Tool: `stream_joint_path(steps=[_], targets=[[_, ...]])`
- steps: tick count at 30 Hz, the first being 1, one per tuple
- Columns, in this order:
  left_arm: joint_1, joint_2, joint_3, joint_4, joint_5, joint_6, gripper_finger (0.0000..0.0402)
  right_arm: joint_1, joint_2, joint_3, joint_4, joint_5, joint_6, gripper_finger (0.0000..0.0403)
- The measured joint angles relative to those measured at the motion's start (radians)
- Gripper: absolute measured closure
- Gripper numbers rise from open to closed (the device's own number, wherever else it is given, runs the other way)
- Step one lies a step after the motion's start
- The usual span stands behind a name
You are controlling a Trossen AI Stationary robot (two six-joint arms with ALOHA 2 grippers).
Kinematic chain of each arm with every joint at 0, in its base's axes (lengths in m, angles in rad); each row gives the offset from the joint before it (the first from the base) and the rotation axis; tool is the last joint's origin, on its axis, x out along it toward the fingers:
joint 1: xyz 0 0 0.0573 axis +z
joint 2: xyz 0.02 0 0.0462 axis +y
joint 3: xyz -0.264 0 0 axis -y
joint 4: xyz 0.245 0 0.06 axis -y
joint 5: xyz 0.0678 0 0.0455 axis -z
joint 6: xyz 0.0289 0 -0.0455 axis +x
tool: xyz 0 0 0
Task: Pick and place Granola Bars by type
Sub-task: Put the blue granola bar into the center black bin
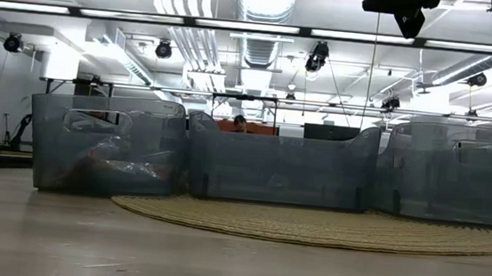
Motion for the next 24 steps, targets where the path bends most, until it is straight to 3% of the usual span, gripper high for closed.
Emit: stream_joint_path(steps=[10,18,24], targets=[[0.0,-0.094,0.038,-0.012,-0.212,0.227,0.0401,0.0,0.0,0.0,0.0,0.0,0.002,0.0394],[0.0,-0.203,-0.041,0.017,-0.22,0.395,0.0401,0.0,0.0,0.0,0.0,0.0,-0.001,0.0394],[0.0,-0.312,-0.212,0.216,-0.196,0.542,0.0401,0.0,0.0,0.0,0.0,0.0,-0.001,0.0394]])
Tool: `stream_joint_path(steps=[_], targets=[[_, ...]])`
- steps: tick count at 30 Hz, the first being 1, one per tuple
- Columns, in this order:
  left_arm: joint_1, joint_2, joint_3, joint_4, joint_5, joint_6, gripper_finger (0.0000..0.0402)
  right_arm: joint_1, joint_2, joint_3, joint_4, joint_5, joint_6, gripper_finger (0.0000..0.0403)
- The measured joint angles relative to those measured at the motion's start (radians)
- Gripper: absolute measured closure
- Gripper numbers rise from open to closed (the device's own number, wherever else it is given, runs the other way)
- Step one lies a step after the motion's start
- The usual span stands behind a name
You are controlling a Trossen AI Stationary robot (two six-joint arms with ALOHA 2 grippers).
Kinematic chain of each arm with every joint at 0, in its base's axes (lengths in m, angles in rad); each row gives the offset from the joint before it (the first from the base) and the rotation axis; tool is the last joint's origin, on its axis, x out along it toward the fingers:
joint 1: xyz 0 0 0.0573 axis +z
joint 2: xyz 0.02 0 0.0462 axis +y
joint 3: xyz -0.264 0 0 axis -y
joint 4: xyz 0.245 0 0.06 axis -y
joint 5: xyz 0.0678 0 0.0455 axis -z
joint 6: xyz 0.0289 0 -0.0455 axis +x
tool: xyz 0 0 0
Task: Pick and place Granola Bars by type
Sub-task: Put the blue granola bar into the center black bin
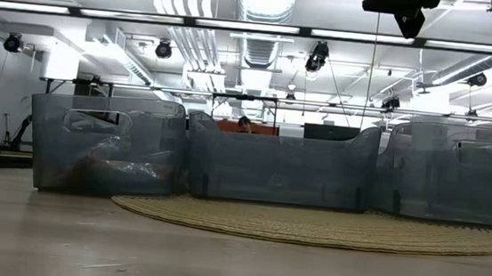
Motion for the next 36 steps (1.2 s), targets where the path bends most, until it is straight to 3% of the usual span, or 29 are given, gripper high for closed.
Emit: stream_joint_path(steps=[10,19,22,36], targets=[[0.0,-0.22,-0.38,0.392,0.074,0.092,0.0401,0.0,0.0,0.0,0.0,0.0,0.003,0.0394],[0.0,-0.345,-0.618,0.586,0.199,0.203,0.0401,0.0,0.0,0.0,0.002,0.0,0.003,0.0394],[0.0,-0.368,-0.663,0.65,0.23,0.214,0.0401,0.0,0.0,0.0,0.004,0.0,0.003,0.0394],[0.0,-0.386,-0.677,0.649,0.229,0.215,0.0401,0.0,0.0,0.0,0.017,0.024,0.003,0.0394]])
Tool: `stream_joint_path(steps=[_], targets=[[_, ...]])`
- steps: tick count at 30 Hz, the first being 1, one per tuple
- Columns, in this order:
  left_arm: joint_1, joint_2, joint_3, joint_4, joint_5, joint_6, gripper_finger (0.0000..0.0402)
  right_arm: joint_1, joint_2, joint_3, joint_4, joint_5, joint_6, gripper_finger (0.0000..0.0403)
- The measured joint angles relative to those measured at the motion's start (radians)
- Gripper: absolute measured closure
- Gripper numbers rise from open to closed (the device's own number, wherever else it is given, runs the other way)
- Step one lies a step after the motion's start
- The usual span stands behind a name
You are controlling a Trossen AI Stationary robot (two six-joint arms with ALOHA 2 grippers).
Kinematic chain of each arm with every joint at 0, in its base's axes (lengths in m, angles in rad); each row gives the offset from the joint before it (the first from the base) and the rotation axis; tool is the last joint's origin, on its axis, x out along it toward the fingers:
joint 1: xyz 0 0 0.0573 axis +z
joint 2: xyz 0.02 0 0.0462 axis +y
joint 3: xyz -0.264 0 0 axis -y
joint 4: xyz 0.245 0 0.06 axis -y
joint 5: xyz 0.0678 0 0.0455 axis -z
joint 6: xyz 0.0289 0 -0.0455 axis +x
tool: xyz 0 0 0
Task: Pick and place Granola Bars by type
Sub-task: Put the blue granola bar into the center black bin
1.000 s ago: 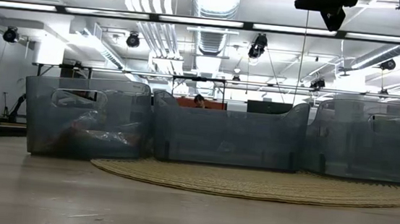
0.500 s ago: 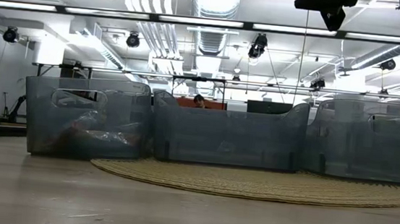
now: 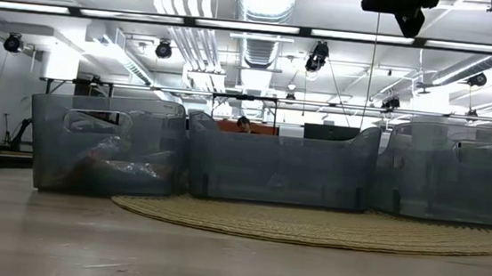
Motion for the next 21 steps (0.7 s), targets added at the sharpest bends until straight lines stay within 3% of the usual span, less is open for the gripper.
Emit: stream_joint_path(steps=[6,10,21], targets=[[0.0,0.0,0.0,0.0,0.0,0.005,0.0401,0.0,0.0,0.002,0.054,0.009,0.007,0.0394],[0.0,0.0,0.0,-0.001,0.0,0.005,0.0401,-0.009,0.0,0.038,0.056,0.075,0.057,0.0394],[0.0,-0.004,0.001,-0.022,-0.001,0.004,0.0401,-0.144,0.052,0.267,-0.095,0.079,0.082,0.0394]])
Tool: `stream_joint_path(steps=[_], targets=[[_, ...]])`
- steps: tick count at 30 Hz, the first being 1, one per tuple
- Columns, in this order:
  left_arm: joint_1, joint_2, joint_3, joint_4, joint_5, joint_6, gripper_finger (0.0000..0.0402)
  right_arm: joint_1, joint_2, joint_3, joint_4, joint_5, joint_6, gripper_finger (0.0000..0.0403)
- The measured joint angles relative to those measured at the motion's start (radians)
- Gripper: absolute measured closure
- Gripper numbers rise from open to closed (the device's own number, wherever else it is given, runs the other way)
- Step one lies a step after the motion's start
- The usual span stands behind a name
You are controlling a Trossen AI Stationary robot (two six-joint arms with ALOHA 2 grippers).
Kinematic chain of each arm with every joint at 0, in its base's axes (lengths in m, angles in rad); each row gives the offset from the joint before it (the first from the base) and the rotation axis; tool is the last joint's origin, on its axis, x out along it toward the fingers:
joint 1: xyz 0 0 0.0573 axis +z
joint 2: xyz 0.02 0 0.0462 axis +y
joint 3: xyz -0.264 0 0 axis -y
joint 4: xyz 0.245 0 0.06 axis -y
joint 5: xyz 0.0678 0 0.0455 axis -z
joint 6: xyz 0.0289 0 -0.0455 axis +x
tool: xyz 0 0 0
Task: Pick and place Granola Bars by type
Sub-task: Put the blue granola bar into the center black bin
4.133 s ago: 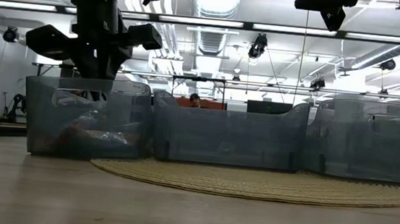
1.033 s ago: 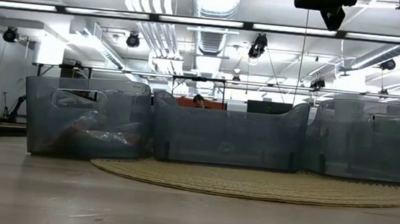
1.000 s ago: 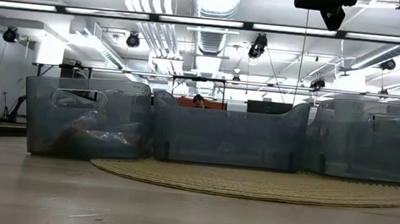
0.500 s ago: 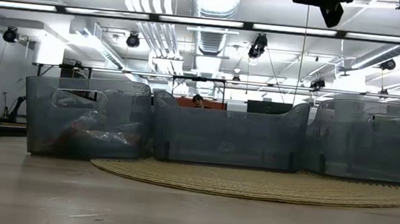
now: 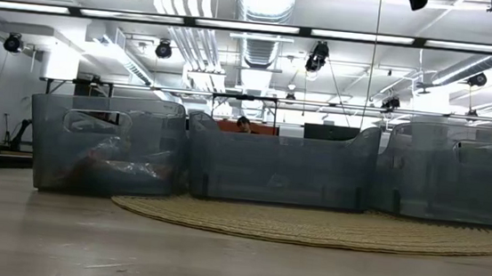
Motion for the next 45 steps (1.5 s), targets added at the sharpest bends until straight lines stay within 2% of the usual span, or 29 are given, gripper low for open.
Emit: stream_joint_path(steps=[4,8,16,21,26,32,40,45], targets=[[0.0,0.0,0.0,-0.001,0.0,0.0,0.0401,-0.091,0.072,0.114,-0.187,-0.053,0.03,0.0379],[0.0,0.0,0.0,-0.001,0.0,0.0,0.0401,-0.147,0.163,0.197,-0.319,-0.105,0.03,0.0331],[0.0,-0.002,0.0,-0.001,0.0,-0.011,0.0401,-0.223,0.313,0.272,-0.387,-0.106,0.064,0.0207],[0.0,-0.004,0.0,-0.001,0.0,-0.026,0.0401,-0.235,0.36,0.275,-0.387,-0.115,0.057,0.0164],[0.0,-0.006,0.0,-0.002,0.0,-0.026,0.0401,-0.237,0.373,0.274,-0.387,-0.114,0.053,0.015],[0.0,-0.009,0.0,-0.002,0.0,-0.027,0.0401,-0.241,0.372,0.274,-0.387,-0.114,0.063,0.0154],[0.0,-0.009,0.0,-0.002,0.0,-0.027,0.0401,-0.311,0.406,0.27,-0.388,-0.029,0.211,0.0161],[0.0,-0.009,0.0,-0.002,0.0,-0.027,0.0401,-0.368,0.468,0.27,-0.394,-0.039,0.256,0.0161]])
